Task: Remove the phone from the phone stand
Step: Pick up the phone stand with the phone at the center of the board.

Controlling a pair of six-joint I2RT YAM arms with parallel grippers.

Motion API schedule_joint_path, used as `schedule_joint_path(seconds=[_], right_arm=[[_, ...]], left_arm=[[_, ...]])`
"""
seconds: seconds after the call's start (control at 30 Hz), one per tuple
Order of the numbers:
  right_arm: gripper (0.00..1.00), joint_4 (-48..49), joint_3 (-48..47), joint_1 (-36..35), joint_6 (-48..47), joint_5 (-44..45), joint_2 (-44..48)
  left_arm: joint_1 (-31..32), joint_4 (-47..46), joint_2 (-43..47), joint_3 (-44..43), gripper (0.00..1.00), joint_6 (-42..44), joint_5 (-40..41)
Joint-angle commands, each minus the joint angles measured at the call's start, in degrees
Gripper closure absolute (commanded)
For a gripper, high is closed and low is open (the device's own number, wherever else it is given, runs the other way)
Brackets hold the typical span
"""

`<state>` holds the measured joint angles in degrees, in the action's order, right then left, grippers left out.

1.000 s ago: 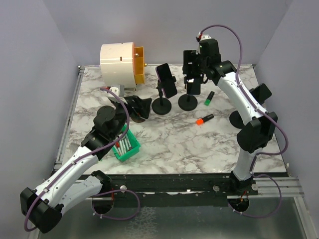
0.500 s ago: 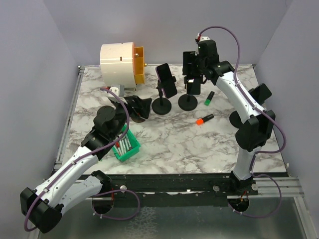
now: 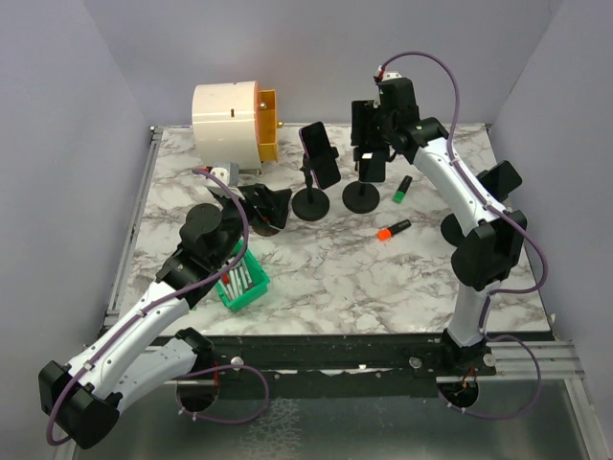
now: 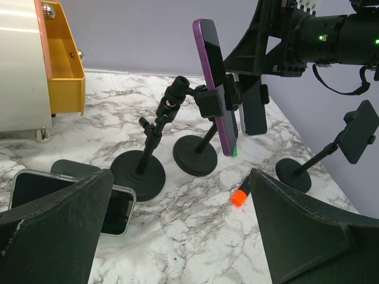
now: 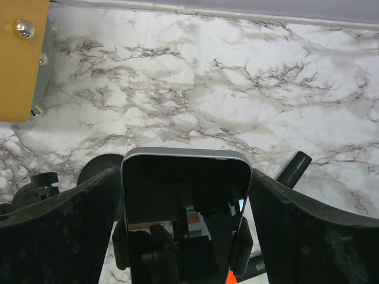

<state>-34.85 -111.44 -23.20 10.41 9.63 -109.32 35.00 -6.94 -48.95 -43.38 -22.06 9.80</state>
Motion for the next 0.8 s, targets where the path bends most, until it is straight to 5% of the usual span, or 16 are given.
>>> schedule_joint_path(seconds=[0.0,0.53,0.77], right_arm=[[0.1,-0.1,0.9,-0.3,-0.9,-0.2,0.3],[0.37,1.3,4.1,-0.3,-1.2,-0.6,6.0],[0.4,1.2,6.3,-0.3,-0.6,-2.1,11.6]], left_arm=[[0.2,1.0,0.0,-1.5,0.02,-0.3,-0.9],[0.3,1.0,0.4,-1.6,0.03,-0.3,-1.0],[0.2,1.0,0.5,-1.6,0.02,-0.2,-0.8]])
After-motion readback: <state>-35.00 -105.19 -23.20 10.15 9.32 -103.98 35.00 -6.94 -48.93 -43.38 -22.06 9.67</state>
